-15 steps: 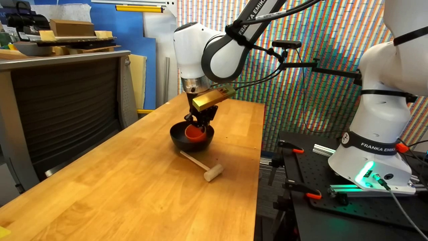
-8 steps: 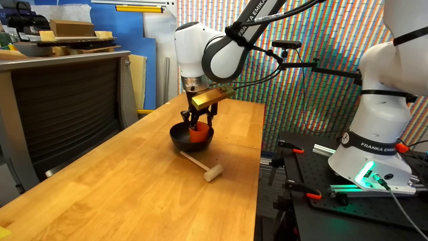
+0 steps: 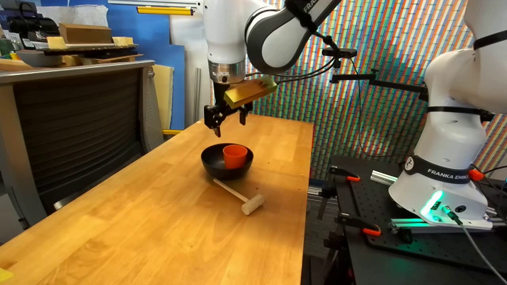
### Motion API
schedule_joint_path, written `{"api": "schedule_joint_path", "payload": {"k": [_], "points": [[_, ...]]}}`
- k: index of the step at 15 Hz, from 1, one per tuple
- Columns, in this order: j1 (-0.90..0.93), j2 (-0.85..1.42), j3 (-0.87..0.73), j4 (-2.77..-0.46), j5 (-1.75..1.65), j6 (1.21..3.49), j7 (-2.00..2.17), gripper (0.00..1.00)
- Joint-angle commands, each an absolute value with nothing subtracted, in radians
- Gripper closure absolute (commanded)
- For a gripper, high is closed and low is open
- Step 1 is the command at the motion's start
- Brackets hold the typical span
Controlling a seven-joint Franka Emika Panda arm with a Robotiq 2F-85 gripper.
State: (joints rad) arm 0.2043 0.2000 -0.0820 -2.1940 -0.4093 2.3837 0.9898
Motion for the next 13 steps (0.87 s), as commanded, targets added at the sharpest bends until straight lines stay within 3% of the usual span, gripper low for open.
{"api": "schedule_joint_path", "payload": {"k": [1,8,13], "points": [[0.208,0.114,-0.006,-2.190,-0.405,2.285,0.902,0.00],[0.208,0.016,0.145,-2.216,-0.200,2.215,0.505,0.00],[0.202,0.074,0.137,-2.196,-0.247,2.243,0.605,0.00]]}}
